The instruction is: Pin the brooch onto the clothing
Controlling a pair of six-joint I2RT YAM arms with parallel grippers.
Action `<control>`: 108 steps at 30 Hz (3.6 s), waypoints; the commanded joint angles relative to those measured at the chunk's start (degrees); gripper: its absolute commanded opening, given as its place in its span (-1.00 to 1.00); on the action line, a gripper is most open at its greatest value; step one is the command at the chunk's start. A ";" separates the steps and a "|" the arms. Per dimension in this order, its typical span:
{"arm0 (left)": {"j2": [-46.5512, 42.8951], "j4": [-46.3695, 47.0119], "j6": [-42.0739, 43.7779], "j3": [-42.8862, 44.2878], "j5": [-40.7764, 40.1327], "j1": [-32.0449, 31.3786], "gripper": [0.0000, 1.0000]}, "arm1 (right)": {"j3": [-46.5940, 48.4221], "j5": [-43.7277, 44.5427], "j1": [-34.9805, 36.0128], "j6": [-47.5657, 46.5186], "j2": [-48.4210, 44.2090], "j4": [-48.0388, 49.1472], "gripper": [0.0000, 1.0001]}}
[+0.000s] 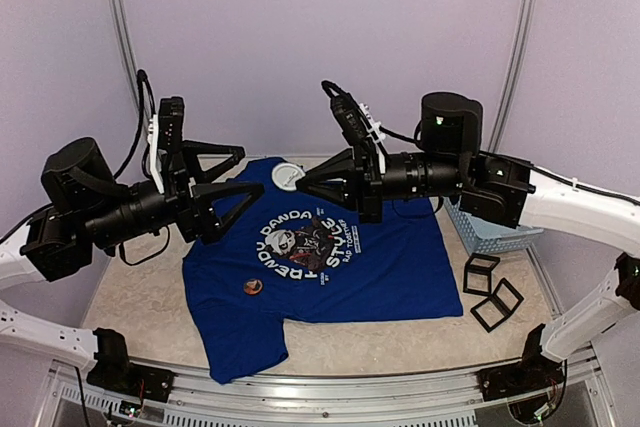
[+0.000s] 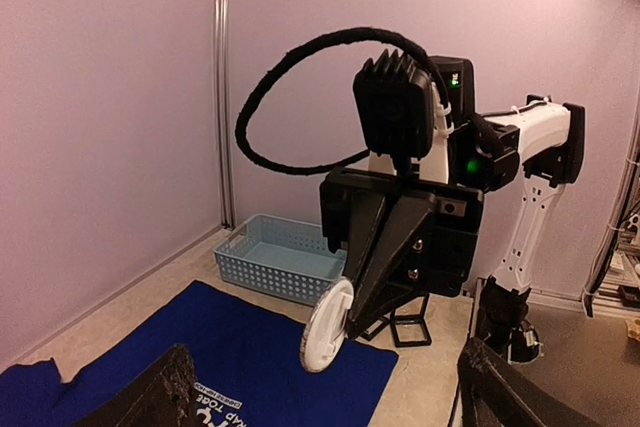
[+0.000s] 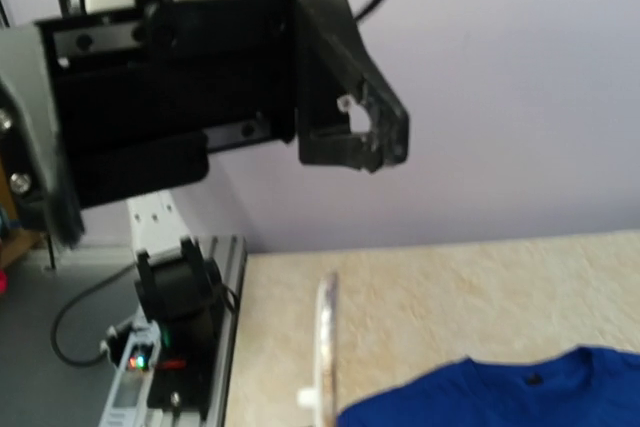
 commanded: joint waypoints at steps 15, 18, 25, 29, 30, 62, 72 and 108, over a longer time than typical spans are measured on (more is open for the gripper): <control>6.44 -16.23 10.83 7.02 8.04 0.57 0.28 | 13.53 -2.89 -0.04 -16.85 4.48 -29.80 -1.00; 6.33 -16.49 10.84 6.21 10.45 2.48 0.01 | 13.52 -4.09 -0.09 -17.89 4.31 -30.09 -1.00; 8.18 -16.93 10.14 6.03 15.06 5.92 -0.31 | 13.53 -4.99 -0.06 -19.33 4.60 -30.16 -1.00; 9.14 -15.24 9.35 6.05 17.53 7.44 -0.48 | 13.61 -5.36 -0.05 -19.85 4.88 -30.12 -1.00; 9.31 -15.12 9.18 6.05 18.52 7.76 -0.54 | 13.74 -5.08 -0.07 -19.79 4.96 -30.03 -1.00; 2.66 6.28 1.29 -6.43 20.17 7.05 -1.00 | -3.84 -13.84 -2.75 3.70 3.89 12.36 0.28; 2.59 5.29 2.05 -6.17 19.50 6.61 -1.00 | -1.45 -16.51 -2.71 5.30 6.57 12.65 -0.23; 1.22 1.99 6.89 -5.78 11.94 2.14 -1.00 | -1.59 -18.48 -2.79 -4.45 3.57 2.63 0.14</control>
